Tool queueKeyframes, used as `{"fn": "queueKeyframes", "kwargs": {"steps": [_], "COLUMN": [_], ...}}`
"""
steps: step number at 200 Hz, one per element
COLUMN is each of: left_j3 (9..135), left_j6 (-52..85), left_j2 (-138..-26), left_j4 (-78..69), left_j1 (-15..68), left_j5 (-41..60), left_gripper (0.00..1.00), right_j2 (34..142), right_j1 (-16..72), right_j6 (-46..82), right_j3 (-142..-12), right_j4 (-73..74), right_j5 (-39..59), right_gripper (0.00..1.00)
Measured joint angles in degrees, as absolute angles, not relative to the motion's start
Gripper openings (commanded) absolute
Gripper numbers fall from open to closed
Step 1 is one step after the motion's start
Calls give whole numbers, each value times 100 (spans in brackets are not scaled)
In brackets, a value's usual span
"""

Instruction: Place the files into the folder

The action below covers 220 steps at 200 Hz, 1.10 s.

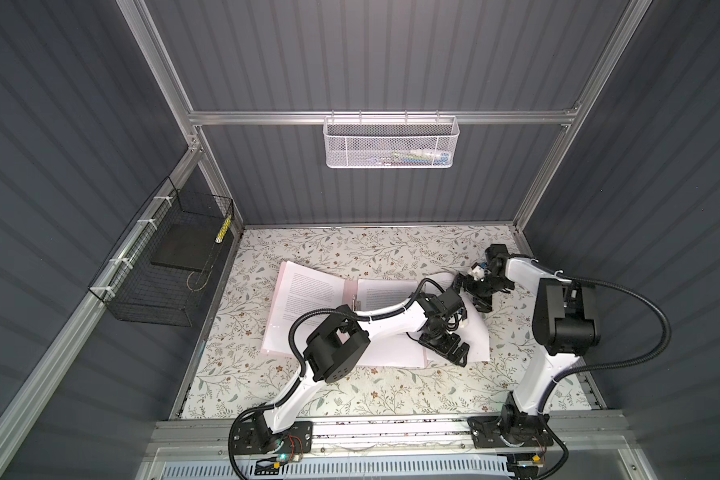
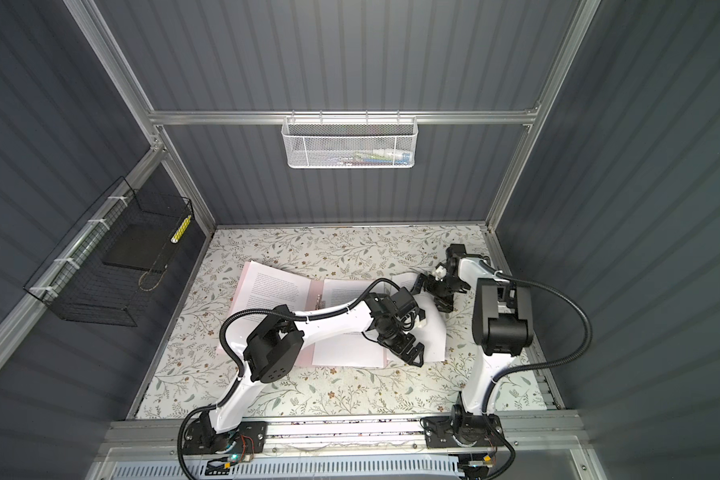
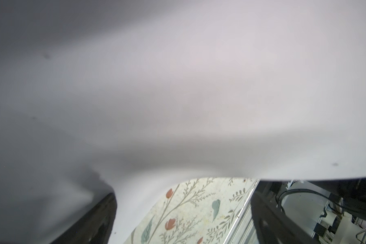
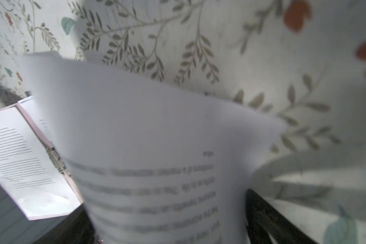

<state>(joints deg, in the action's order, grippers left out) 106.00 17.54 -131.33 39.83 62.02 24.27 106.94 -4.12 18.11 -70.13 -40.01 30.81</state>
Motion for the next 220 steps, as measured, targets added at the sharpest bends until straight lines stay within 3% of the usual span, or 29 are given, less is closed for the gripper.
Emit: {"fn": "queueKeyframes", "kwargs": {"steps": [80,128,198,220], "left_j3": [10597,10567,10565,10565], "left_j6": [1754,1754,1754,1754], "left_j2": [-13137,-13137,-13137,-13137], "left_j4": [3977,3942,3940,3940], "left_j1": [6167,6149,6145,6143], "left_j5": [2519,2571,2582,2591], "left_gripper": [100,100,100,100], "right_j2": [9028,8488,7988,7911], "right_j1": [-819,-888,-985,-1050], "right_j6": [2768,2777,2456,2405], "right_j3": [-4974,-4598,-4338,-4285], "right_j4": [-2552,-2373,-2512,-2526], "right_j5": [4056,3854,3365,3321], "right_gripper": [97,77,57,43]}}
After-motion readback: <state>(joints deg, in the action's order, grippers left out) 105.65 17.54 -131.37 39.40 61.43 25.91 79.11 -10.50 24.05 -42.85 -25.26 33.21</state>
